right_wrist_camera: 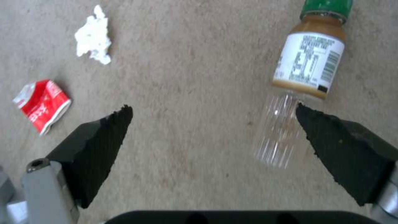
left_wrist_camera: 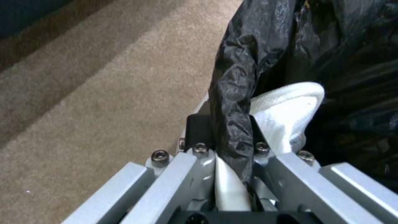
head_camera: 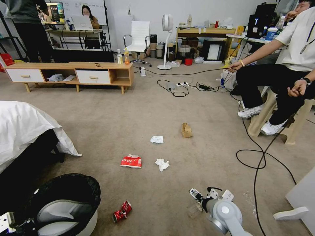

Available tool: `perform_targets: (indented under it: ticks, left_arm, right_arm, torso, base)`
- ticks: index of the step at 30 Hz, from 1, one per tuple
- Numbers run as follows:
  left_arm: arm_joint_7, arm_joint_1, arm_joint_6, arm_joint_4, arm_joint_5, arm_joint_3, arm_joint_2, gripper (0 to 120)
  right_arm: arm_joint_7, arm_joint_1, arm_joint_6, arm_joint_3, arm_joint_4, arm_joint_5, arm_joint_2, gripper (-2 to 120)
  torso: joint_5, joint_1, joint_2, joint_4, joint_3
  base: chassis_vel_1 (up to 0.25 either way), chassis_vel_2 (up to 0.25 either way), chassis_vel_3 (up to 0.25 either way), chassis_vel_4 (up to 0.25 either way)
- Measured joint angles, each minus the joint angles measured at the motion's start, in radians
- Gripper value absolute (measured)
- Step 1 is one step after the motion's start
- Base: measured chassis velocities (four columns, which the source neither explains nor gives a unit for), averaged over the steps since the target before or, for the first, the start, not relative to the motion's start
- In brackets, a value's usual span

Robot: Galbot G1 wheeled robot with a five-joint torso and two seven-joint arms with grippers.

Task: Pick up the trash bin and place the garbage on the floor into it.

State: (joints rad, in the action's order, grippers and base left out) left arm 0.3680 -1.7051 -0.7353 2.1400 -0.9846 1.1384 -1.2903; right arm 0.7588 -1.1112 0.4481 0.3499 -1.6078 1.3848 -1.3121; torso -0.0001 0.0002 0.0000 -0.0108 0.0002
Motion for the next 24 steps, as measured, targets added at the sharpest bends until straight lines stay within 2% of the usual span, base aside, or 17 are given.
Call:
perform_targets:
  ticks: [10, 24]
  left_arm:
    - [0.000, 0.022, 0.000, -0.032, -0.001, -0.013, 0.022, 3]
    - [0.001, 0.055, 0.000, -0.068, -0.004, -0.034, 0.041, 3]
  right_arm:
    - [-0.044, 0.048, -0.022, 0.001, 0.154, -0.053, -0.022, 100]
    - [-0.083, 0.073, -0.036, 0.008, 0.248, -0.103, -0.036, 100]
  torso:
    - [0.0001, 0.000, 0.000, -0.0001, 0.000]
    - [0.0001, 0.000, 0.000, -0.0001, 0.000]
  base:
    - [0.000, 0.000, 0.000, 0.000]
    - [0.000, 0.000, 0.000, 0.000]
